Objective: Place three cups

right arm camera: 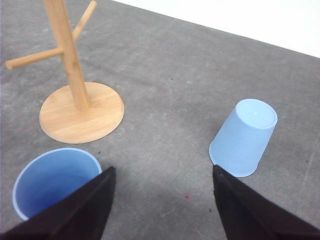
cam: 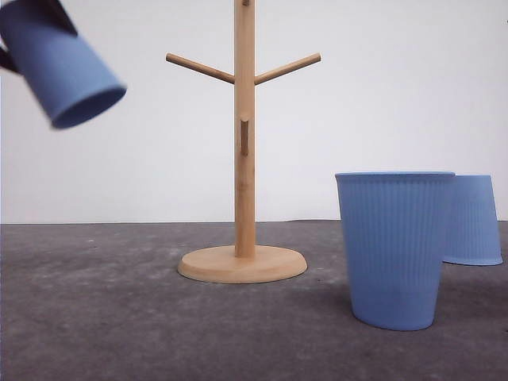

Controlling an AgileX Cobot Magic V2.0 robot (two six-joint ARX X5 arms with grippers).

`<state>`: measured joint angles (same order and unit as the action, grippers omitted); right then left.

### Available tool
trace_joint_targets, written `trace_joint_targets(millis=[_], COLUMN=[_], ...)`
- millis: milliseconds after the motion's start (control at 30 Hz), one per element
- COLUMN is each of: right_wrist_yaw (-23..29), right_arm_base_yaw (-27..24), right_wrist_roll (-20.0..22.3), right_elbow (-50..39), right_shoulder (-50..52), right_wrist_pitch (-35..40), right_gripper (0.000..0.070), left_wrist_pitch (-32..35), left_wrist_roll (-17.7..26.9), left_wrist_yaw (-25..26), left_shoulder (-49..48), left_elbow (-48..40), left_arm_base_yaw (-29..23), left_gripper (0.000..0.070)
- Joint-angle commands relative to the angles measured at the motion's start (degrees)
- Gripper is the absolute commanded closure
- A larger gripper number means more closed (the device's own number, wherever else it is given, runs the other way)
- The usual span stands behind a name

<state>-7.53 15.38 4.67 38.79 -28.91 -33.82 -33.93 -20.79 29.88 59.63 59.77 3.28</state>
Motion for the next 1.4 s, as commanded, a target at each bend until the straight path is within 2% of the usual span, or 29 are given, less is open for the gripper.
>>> trace_joint_targets(millis=[0,67,267,367,533,933,1167,1367], right_wrist_yaw=[-0.3,-0.6,-0.6,-0.6,-0.6,-0.6,-0.6,-0.6], right_arm_base_yaw=[0.2,0.2,0.2,0.2,0.2,0.2,0.2,0.2], right_wrist_roll=[-0.2,-0.2,-0.2,-0.2,-0.2,-0.2,-0.2,-0.2], right_elbow=[0.9,0.9,0.9,0.9,0.9,0.9,0.9,0.9], right_shoulder=[-0.1,-0.1,-0.1,-0.1,-0.1,-0.1,-0.1,-0.1], right_wrist_pitch=[0.8,0.8,0.8,0.8,0.8,0.8,0.8,0.8], right_gripper=[0.0308,0.0309,0.0309,0.0308,0.0308,0.0308,0.0308,0.0308], left_wrist_pitch=[2.4,5.2,15.2,19.4,23.4,35.1,36.5,36.5], left_wrist_roll=[-5.2,-8.2,-15.7,-17.6,-19.4,-23.5,-23.5,-23.5], left_wrist_yaw=[4.9,6.7,6.6,7.8,11.0,10.6,8.4,7.4], left_shoulder=[0.6,0.8,2.3,4.2,8.3,16.5,19.9,21.8], left_elbow=[0.6,0.6,0.6,0.6,0.6,0.6,0.6,0.6], left_arm_base_yaw=[-0.8,-1.4,-1.8,-1.8,-1.4,3.7,7.8,9.2], left_gripper=[0.0305,0.0305,0.0305,0.0305,0.0305,0.0305,0.0305,0.0306])
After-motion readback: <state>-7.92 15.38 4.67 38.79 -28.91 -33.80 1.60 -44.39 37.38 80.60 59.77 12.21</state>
